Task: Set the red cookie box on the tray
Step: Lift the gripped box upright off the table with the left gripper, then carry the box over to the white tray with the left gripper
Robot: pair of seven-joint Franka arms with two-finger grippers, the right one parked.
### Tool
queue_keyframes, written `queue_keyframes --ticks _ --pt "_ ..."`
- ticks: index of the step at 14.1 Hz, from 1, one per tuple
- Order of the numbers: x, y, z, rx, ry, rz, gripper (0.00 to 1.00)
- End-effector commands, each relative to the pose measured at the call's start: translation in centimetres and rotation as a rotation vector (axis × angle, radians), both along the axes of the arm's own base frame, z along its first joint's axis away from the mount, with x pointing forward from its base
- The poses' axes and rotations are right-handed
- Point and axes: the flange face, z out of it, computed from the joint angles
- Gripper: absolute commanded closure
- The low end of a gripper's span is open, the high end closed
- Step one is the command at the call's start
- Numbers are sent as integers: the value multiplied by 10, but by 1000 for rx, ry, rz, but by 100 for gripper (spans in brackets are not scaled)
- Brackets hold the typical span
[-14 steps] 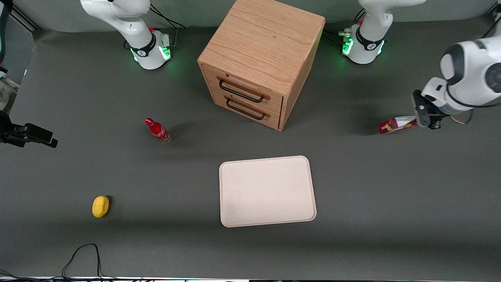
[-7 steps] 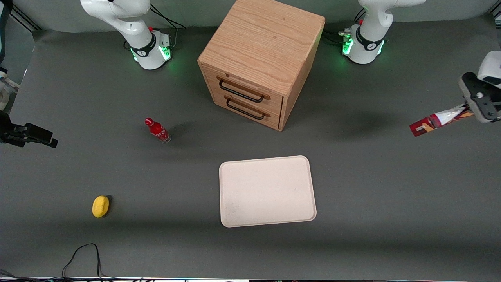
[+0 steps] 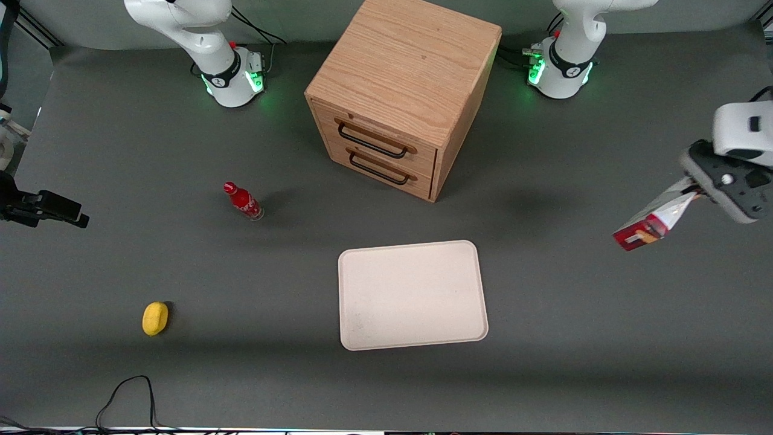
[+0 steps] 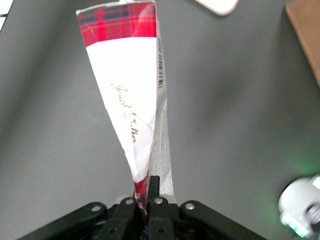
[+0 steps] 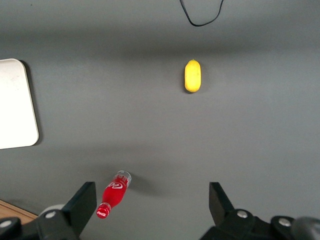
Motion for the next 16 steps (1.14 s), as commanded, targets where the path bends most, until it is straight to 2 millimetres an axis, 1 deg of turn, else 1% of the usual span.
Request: queue_keyframes --ticks 1,2,4,6,7,8,9,10,12,14,15,16 --pt "29 -58 -9 -22 26 186 100" --pt "39 -81 -17 -33 26 258 100" --pt "64 -137 -38 -61 43 409 100" --pt "77 -188 -63 -58 52 581 100" --pt "83 -205 -81 -54 61 659 100" --pt "84 -226 -96 -55 59 726 100" --pt "88 -239 -114 -59 57 785 100" --pt "92 -248 -133 -58 59 816 100" --pt "90 -274 -169 -28 53 820 100" --pt "88 -287 -208 7 47 880 100" --pt "85 -291 -225 16 41 880 100" --pt "83 -293 -237 18 26 877 100"
